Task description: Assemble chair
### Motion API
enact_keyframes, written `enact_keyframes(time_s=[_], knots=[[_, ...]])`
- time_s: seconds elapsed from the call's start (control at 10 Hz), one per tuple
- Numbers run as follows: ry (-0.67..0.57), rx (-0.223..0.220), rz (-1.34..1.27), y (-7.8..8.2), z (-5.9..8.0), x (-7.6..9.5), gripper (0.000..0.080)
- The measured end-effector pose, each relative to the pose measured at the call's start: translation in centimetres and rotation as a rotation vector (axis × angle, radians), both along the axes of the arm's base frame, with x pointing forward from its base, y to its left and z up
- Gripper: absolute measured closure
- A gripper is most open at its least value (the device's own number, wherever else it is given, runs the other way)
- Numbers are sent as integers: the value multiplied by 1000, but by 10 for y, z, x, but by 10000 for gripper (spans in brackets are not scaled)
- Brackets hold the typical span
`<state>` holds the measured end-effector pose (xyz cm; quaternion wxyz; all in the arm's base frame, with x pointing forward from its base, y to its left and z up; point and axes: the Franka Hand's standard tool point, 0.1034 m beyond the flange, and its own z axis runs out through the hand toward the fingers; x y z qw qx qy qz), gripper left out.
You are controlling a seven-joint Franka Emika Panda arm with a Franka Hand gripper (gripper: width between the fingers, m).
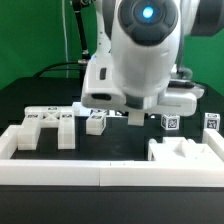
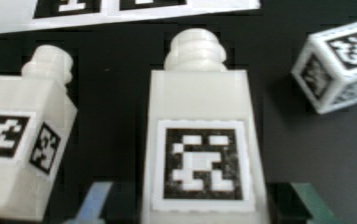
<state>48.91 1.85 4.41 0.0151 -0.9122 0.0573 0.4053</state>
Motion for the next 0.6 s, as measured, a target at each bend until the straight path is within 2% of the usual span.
enact_keyframes(time_s=[0.2,0.6], knots=[[-22,-1,8,8,14,9,510],[-98,-8,6,7,7,19,509]])
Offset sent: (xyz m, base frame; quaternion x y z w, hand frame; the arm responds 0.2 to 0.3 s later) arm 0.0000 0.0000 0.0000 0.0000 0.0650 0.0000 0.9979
